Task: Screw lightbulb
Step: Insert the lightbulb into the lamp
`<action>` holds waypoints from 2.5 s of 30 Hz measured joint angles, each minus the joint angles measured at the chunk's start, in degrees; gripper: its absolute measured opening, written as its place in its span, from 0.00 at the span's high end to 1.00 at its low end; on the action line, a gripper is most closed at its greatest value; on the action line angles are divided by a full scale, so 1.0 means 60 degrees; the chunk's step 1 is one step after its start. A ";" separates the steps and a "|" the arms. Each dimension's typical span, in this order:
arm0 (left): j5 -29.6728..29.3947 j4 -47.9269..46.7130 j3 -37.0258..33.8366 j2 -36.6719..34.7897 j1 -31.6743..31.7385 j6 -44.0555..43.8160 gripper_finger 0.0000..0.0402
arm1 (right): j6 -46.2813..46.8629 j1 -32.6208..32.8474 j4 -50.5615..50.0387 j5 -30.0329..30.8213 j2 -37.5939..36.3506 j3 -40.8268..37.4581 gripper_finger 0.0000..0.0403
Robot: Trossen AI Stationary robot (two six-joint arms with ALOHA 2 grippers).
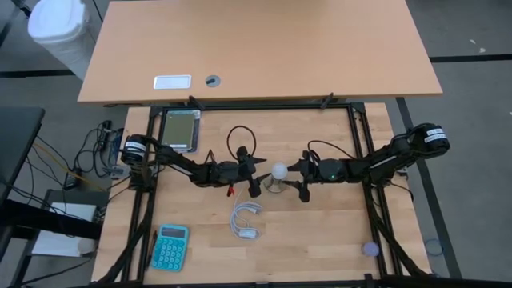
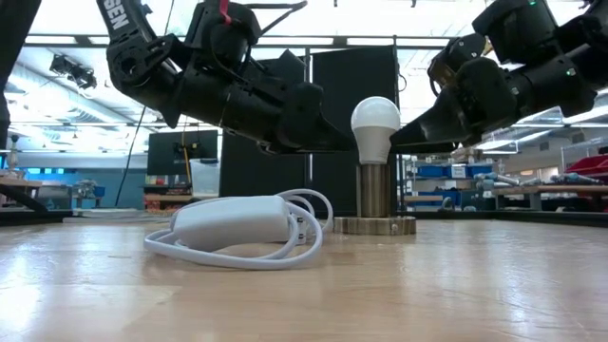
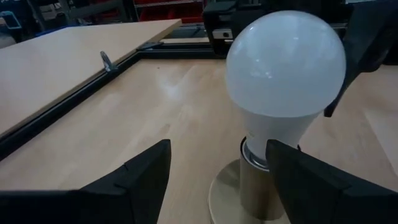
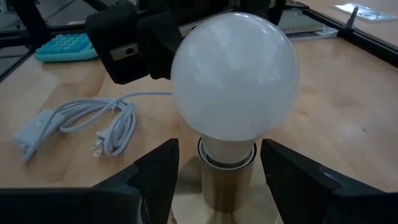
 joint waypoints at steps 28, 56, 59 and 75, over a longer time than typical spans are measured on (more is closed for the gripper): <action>0.0714 0.0248 -0.0004 0.0004 -0.0094 -0.0037 0.33 | 0.0190 0.0046 -0.0025 0.0093 0.0000 0.0001 0.43; 0.0161 -0.0066 -0.0011 0.0004 0.0015 -0.0018 0.33 | 0.0434 0.0443 -0.0288 -0.0153 0.0000 0.0171 0.43; -0.0037 -0.0033 -0.0009 0.0004 0.0022 -0.0018 0.33 | 0.0437 0.0529 -0.0288 -0.0184 0.0000 0.0174 0.43; 0.0806 -0.0349 -0.0007 0.0002 0.0011 -0.0057 0.33 | 0.0683 0.0022 -0.0891 0.0176 0.0000 0.0186 0.43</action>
